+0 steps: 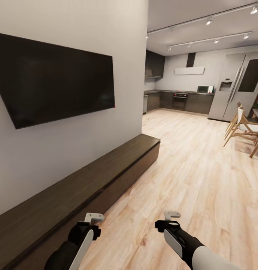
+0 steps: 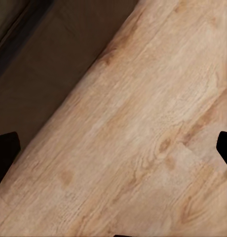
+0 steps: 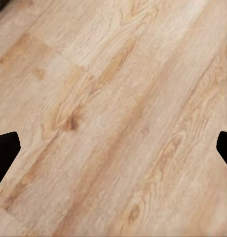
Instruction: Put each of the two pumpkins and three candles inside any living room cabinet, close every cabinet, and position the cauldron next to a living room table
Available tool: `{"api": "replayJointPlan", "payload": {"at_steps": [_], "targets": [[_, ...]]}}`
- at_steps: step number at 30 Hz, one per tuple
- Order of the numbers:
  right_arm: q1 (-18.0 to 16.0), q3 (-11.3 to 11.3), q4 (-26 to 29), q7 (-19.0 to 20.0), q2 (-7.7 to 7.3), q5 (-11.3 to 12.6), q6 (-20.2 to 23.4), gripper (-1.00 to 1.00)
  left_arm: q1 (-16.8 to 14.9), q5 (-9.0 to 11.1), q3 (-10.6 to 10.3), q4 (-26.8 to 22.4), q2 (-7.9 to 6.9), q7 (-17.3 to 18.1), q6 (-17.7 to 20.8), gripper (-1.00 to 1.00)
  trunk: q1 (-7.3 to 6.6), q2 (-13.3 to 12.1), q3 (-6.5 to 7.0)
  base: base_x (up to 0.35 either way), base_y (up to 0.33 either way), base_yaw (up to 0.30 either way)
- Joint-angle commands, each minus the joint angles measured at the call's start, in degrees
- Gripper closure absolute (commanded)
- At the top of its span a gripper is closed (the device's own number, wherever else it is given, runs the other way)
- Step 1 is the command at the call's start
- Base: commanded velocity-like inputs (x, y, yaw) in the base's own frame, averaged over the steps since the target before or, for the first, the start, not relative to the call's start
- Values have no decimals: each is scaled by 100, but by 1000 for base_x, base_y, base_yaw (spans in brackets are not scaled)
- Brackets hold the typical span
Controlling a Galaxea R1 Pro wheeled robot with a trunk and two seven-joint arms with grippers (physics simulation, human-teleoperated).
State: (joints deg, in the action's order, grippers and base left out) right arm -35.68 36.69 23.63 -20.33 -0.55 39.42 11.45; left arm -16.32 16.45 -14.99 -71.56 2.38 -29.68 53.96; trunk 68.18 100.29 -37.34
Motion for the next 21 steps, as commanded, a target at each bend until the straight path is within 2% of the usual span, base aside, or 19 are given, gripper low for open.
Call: {"api": "replayJointPlan", "payload": {"at_steps": [1,5,6,10,12,16,21], "targets": [[-4,42,11,-42,-8,34,35,-100,-3,64,-2,-4,-3,-56,14,-100,0,3,2,0,0,-219],[-6,28,4,-42,-21,47,59,-100,-3,74,17,8,-4,20,17,-100,0,3,31,0,0,-219],[-6,26,1,-42,-22,51,62,-100,-3,75,20,12,-8,139,18,-100,0,3,38,0,0,-219],[-5,23,-14,-42,-34,160,63,-100,-3,45,42,12,-42,970,25,-100,0,3,67,0,0,-219],[-6,22,-30,-42,-39,251,61,-100,-5,35,46,32,-49,1156,26,-100,0,3,82,0,0,-219],[-5,22,-49,-42,-102,382,59,-100,-11,35,96,59,-53,1287,27,-100,0,3,111,51,0,-219],[-6,22,-54,36,-189,537,59,-100,-10,5,108,63,-53,1288,18,-100,0,3,139,242,0,-164]]}}
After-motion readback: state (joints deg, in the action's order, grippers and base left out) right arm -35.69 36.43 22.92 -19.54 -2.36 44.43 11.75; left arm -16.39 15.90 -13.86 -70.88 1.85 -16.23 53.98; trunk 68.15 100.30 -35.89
